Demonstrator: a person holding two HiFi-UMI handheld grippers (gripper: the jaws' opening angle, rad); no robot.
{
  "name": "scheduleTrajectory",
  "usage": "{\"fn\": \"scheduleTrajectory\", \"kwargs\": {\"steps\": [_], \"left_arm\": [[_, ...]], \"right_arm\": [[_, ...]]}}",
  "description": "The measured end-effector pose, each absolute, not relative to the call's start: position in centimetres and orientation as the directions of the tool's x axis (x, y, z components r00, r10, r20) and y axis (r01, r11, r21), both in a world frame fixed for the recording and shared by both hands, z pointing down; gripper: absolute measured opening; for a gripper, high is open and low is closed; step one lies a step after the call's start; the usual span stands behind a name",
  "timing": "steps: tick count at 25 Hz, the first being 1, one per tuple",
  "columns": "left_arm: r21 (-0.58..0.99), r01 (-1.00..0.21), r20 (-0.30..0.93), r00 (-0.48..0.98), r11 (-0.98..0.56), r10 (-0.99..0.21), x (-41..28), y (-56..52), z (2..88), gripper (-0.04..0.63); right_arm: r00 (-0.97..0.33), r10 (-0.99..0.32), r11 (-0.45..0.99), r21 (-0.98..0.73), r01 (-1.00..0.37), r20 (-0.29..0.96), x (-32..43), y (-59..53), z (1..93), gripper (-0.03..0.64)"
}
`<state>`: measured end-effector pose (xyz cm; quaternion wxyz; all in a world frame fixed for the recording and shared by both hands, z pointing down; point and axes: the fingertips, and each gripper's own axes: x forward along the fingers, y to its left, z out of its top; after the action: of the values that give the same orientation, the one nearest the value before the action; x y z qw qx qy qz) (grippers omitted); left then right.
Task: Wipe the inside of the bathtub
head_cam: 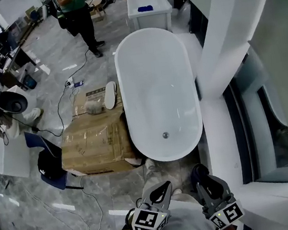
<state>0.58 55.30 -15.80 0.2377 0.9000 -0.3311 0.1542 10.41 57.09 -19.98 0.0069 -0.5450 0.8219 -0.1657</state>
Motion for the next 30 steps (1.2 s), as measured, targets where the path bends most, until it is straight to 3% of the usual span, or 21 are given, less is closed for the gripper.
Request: {"fn": "scheduleTrajectory", "kwargs": {"steps": [18,25,30], "left_arm": [[0.361,-0.600,0.410,0.790,-0.714,-0.456,1.1,28.2,-16.0,0.000],[0.383,-0.663,0.439,0.743,-0.643,-0.505,3.5,23.2,-13.4,0.000],[0.391,-0.746,0.482,0.665,-0.539,-0.570,4.9,21.0,-11.4,0.000]], "right_arm": [[-0.391,-0.892,0.347,-0.210,-0.914,0.225,11.6,30.4,-20.5,0.104],[-0.419,-0.869,0.375,-0.200,-0.905,0.263,15.5,24.1,-17.7,0.101],[-0.524,-0.788,0.476,-0.219,-0.852,0.325,17.2,21.6,-15.4,0.097]]}}
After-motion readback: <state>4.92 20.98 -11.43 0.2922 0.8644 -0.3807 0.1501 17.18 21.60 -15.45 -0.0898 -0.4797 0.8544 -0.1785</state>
